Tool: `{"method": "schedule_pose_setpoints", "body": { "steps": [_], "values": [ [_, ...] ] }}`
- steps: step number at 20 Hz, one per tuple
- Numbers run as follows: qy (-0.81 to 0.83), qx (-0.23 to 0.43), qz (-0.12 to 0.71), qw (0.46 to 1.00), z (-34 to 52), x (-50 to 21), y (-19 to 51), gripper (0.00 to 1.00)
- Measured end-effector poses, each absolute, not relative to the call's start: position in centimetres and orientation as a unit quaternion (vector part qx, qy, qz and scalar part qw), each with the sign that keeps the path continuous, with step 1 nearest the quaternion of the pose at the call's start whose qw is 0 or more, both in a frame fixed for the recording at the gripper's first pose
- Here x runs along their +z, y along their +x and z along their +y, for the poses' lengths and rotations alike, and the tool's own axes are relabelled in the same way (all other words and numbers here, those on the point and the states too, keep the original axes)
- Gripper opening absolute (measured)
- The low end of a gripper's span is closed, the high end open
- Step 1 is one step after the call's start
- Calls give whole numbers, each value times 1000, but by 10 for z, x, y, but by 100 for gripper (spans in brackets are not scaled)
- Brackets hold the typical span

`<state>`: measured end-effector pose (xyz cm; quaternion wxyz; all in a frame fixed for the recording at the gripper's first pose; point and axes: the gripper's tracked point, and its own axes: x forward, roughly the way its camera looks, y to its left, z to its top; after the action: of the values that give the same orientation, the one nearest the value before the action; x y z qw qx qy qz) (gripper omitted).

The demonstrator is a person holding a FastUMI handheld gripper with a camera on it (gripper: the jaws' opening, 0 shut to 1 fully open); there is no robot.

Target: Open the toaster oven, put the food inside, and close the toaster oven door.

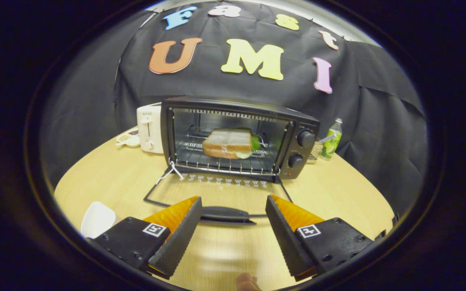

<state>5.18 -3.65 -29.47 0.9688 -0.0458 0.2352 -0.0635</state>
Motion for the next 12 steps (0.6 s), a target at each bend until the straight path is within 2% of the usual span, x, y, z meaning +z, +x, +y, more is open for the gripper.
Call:
{"method": "schedule_pose_setpoints", "body": {
  "steps": [8, 12],
  "values": [
    [-26, -59, 257, 964, -30, -338, 41, 100],
    [-22, -61, 256, 964, -32, -337, 51, 100]
  ]
}}
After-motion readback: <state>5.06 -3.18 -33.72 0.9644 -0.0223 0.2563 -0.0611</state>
